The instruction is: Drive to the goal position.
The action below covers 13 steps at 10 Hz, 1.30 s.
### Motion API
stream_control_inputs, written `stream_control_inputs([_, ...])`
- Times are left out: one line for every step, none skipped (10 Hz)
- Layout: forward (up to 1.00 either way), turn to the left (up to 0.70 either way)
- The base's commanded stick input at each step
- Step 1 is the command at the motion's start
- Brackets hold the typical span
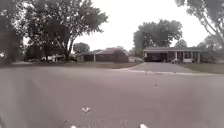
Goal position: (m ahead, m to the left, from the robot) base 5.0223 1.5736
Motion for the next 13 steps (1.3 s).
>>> stream_control_inputs([1.00, 0.00])
stream_control_inputs([1.00, 0.00])
stream_control_inputs([1.00, 0.00])
stream_control_inputs([1.00, 0.00])
stream_control_inputs([1.00, 0.00])
stream_control_inputs([1.00, 0.00])
stream_control_inputs([1.00, 0.00])
stream_control_inputs([1.00, 0.00])
stream_control_inputs([1.00, 0.00])
stream_control_inputs([1.00, 0.00])
stream_control_inputs([1.00, 0.00])
stream_control_inputs([1.00, 0.00])
stream_control_inputs([1.00, 0.00])
